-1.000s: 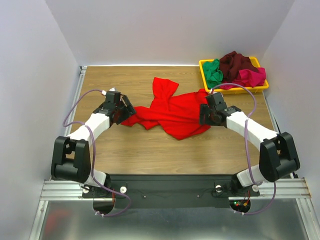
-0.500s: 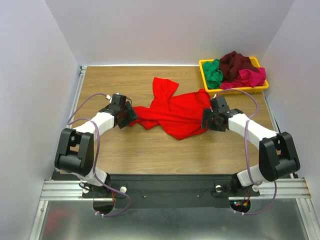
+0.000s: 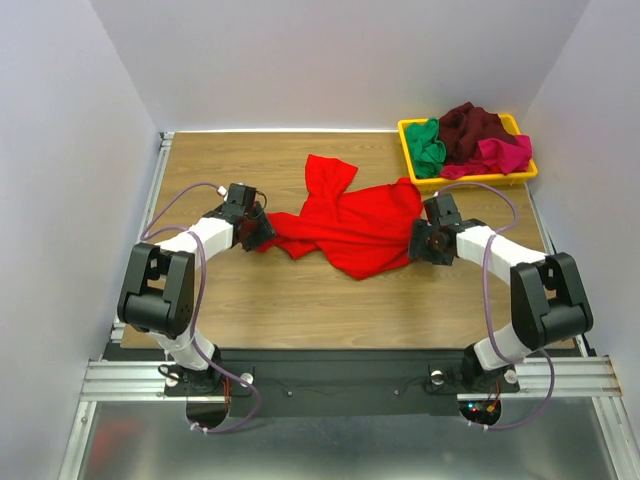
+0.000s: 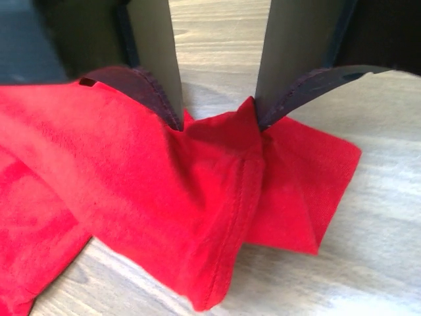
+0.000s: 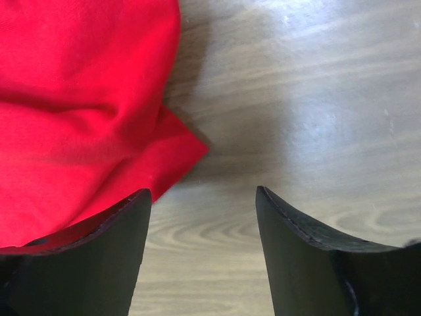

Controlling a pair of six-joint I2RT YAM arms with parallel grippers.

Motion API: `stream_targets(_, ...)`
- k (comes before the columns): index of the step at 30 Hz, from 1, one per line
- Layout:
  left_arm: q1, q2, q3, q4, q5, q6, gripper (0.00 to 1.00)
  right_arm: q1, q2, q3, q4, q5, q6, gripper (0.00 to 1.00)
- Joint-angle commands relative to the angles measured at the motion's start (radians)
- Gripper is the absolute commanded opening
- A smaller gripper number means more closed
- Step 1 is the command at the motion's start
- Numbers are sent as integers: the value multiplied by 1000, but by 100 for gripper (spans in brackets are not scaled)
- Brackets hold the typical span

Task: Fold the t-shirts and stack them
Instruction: Flatten the tshirt out

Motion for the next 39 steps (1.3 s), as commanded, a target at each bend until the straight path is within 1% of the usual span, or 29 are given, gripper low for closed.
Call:
stream_targets(1, 0, 17, 46, 22, 20, 19, 51, -3, 34, 11, 79, 2, -26, 69)
stream_targets(4, 0, 18, 51, 22, 22, 22, 45, -5, 54, 18, 85, -1, -39, 67)
stream_targets(5, 0, 20, 51, 22, 22, 22, 42, -3, 58, 20, 90, -1, -45, 66)
stream_targets(9, 0, 15, 54, 18, 32, 23, 33, -3, 77, 14, 110, -6, -52, 64)
stream_targets(10, 0, 14, 54, 19, 35, 22, 29, -2, 80, 11, 122, -11, -54, 63)
stream_targets(13, 0, 8, 55, 14, 41, 20, 22, -3, 88, 12, 142, -21, -63, 63)
stream_targets(14, 0, 3, 58, 10, 40, 20, 15, -3, 95, 12, 153, -34, -65, 62)
stream_targets(17, 0, -5, 63, 2, 41, 19, 5, -5, 101, 11, 180, -50, -72, 61)
stream_targets(18, 0, -9, 64, 1, 46, 16, 3, -3, 104, 9, 188, -54, -75, 61)
stream_targets(20, 0, -14, 68, -7, 48, 16, 0, -2, 106, 9, 203, -58, -80, 61)
stream_targets(27, 0, -43, 75, -25, 52, 13, 0, -2, 115, 52, 217, -67, -71, 61)
stream_targets(30, 0, -43, 78, -35, 51, 16, 0, -3, 150, 68, 220, -84, -72, 60)
stream_targets(33, 0, -46, 81, -38, 52, 16, 0, -3, 178, 69, 219, -92, -72, 58)
stream_targets(36, 0, -49, 92, -42, 60, 17, 0, -3, 178, 52, 219, -104, -72, 49)
stream_targets(38, 0, -51, 97, -38, 69, 20, 0, -3, 170, 42, 217, -118, -69, 39)
stream_targets(39, 0, -51, 103, -36, 77, 22, 0, -3, 163, 31, 217, -121, -65, 23)
